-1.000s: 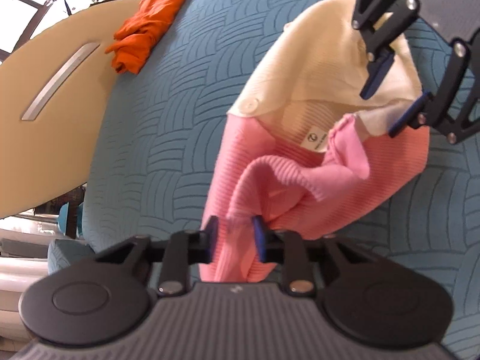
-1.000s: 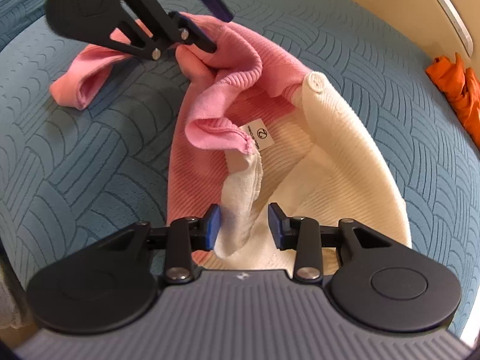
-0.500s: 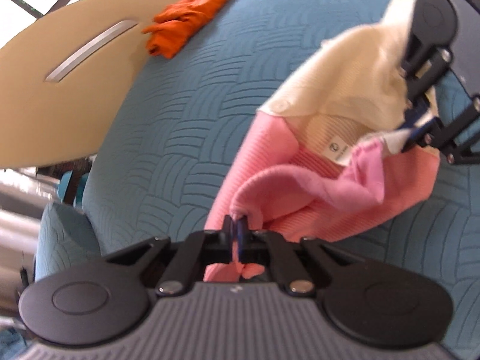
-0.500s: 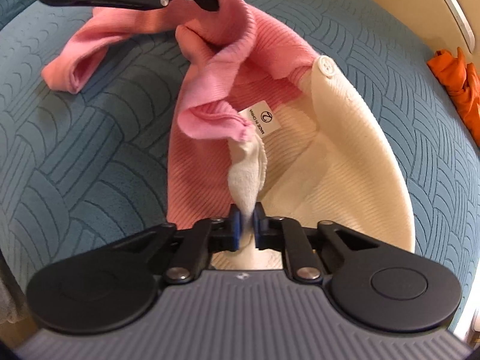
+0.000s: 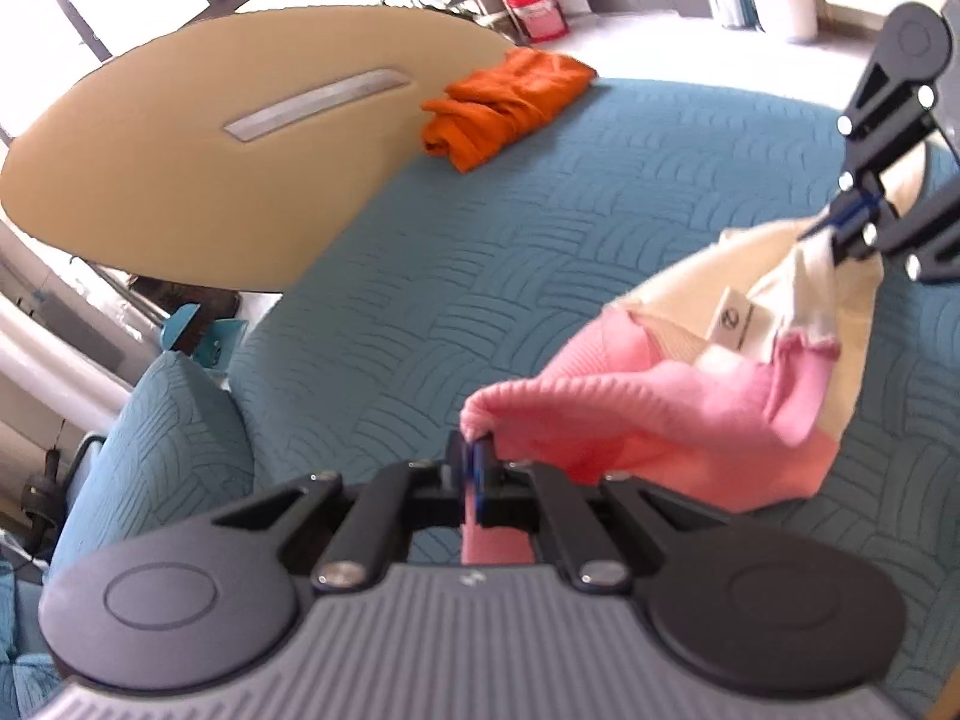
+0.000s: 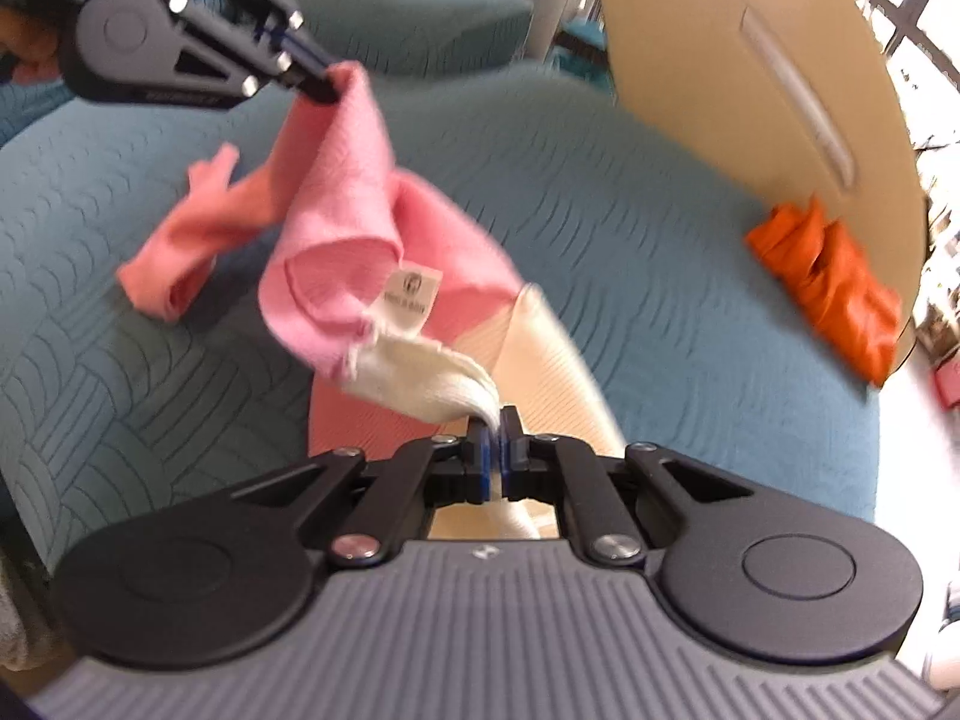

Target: Fold clothes

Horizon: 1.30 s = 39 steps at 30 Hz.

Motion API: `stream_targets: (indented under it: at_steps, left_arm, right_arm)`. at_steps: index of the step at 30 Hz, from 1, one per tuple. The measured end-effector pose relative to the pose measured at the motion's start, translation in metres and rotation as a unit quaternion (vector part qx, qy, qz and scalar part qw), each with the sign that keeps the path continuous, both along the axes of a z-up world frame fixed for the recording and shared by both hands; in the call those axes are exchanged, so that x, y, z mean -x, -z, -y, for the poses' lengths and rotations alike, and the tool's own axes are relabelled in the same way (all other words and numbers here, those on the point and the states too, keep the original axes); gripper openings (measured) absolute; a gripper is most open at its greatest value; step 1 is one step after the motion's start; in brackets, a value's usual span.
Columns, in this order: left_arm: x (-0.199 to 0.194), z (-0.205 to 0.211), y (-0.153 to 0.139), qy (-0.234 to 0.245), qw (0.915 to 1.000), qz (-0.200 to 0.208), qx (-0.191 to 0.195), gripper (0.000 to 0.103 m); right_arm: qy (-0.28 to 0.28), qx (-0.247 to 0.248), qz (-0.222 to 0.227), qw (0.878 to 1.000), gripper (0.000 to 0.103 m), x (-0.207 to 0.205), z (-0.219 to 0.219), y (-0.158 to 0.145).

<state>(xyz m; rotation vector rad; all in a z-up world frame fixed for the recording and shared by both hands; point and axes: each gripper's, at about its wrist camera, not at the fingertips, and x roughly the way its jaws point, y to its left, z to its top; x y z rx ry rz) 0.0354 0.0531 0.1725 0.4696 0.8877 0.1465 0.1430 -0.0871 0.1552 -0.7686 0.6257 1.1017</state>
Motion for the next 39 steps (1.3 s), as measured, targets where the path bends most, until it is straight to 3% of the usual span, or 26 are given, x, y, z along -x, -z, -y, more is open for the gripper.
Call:
stream_targets:
  at_steps: [5,12,15,20,24,29,33,37,39]
  left_arm:
    - [0.010,-0.019,-0.078,-0.054,0.9959,0.046,0.056,0.002]
    - [0.004,-0.062,-0.192,-0.115,0.9782,0.128,0.116,0.002]
    - [0.005,-0.080,-0.234,-0.136,0.9696,0.160,0.125,0.002]
    - [0.026,-0.103,-0.312,-0.161,0.9601,0.212,0.088,0.002]
    - [0.067,-0.109,-0.375,-0.187,0.9519,0.242,0.010,0.002]
    - [0.126,-0.068,-0.450,-0.198,0.9437,0.261,-0.047,0.002]
    - [0.122,-0.002,-0.456,-0.166,0.9510,0.259,-0.030,0.002]
    - [0.063,0.061,-0.383,-0.137,0.9613,0.218,0.097,0.005]
    - [0.014,0.081,-0.315,-0.124,0.9596,0.173,0.185,0.011]
  right_arm:
    - [0.005,-0.056,0.057,0.997,0.006,-0.020,0.007,-0.084]
    - [0.010,-0.136,0.129,0.982,0.006,-0.065,-0.007,-0.208]
    - [-0.012,-0.155,0.155,0.976,0.006,-0.077,-0.022,-0.246]
    - [-0.083,-0.203,0.174,0.960,0.006,-0.079,-0.074,-0.307]
    - [-0.135,-0.264,0.160,0.942,0.006,-0.065,-0.127,-0.347]
    - [-0.184,-0.357,0.125,0.907,0.006,-0.046,-0.176,-0.387]
    - [-0.204,-0.392,0.095,0.892,0.006,-0.065,-0.177,-0.379]
    - [-0.205,-0.357,0.074,0.908,0.008,-0.107,-0.171,-0.298]
    - [-0.190,-0.296,0.062,0.934,0.014,-0.135,-0.169,-0.235]
